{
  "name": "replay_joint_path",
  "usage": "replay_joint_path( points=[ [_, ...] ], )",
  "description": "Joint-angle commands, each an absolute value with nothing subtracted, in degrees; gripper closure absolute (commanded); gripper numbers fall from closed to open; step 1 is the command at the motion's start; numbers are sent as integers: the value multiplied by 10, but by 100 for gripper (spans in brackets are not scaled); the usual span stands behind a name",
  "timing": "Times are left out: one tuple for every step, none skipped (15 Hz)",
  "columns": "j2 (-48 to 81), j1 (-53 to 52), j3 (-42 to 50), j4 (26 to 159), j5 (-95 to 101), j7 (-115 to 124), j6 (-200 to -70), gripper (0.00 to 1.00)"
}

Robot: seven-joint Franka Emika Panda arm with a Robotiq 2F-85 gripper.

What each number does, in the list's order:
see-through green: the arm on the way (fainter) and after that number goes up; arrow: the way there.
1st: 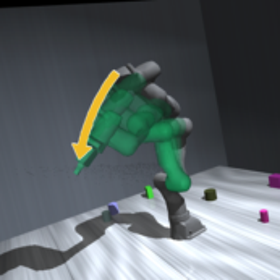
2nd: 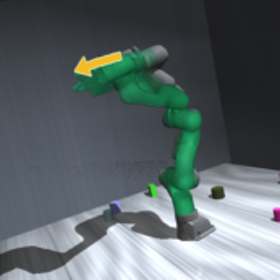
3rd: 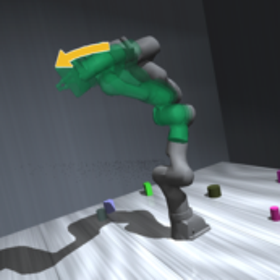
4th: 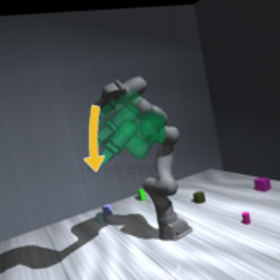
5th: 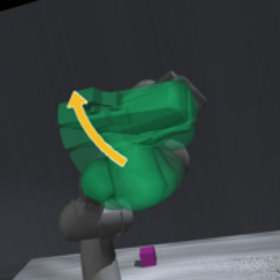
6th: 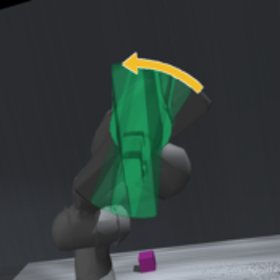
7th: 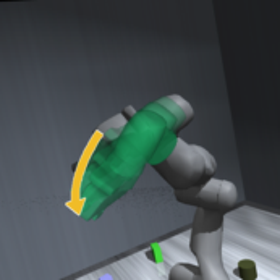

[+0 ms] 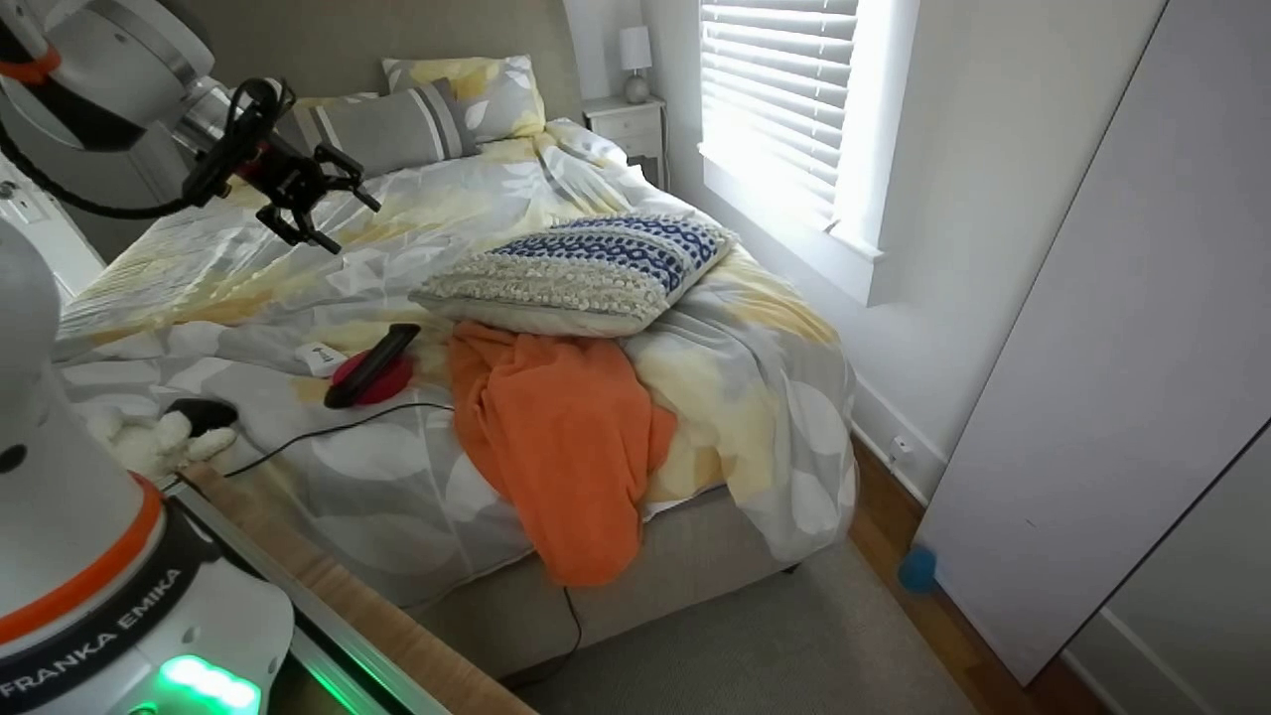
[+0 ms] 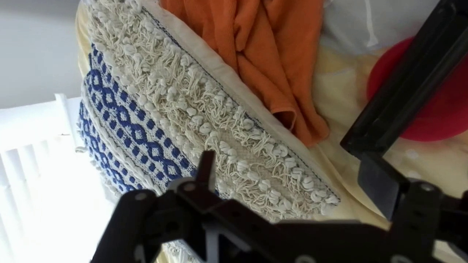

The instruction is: Slide the throw pillow to the left side of the bed

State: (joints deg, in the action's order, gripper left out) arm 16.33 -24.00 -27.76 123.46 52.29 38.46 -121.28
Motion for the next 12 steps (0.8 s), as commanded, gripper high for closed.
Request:
replay_joint_path(
  points=[
    [266, -305, -229, 1136, 567, 407, -1158, 0],
    [287, -314, -221, 1114, 564, 400, -1151, 0],
    [307, -323, -212, 1092, 564, 398, -1147, 0],
    [326, -333, -204, 1069, 565, 397, -1143, 0],
    [346, -343, -195, 1048, 563, 396, -1139, 0],
    [365, -352, -186, 1028, 562, 394, -1139, 0],
    [381, -361, -179, 1010, 556, 393, -1137, 0],
    [399, -368, -173, 993, 549, 390, -1136, 0],
    [413, -376, -168, 978, 544, 389, -1135, 0],
    [427, -383, -163, 964, 543, 389, -1138, 0],
    [441, -391, -155, 950, 547, 396, -1142, 0],
    [452, -396, -149, 938, 546, 401, -1147, 0]
  ],
)
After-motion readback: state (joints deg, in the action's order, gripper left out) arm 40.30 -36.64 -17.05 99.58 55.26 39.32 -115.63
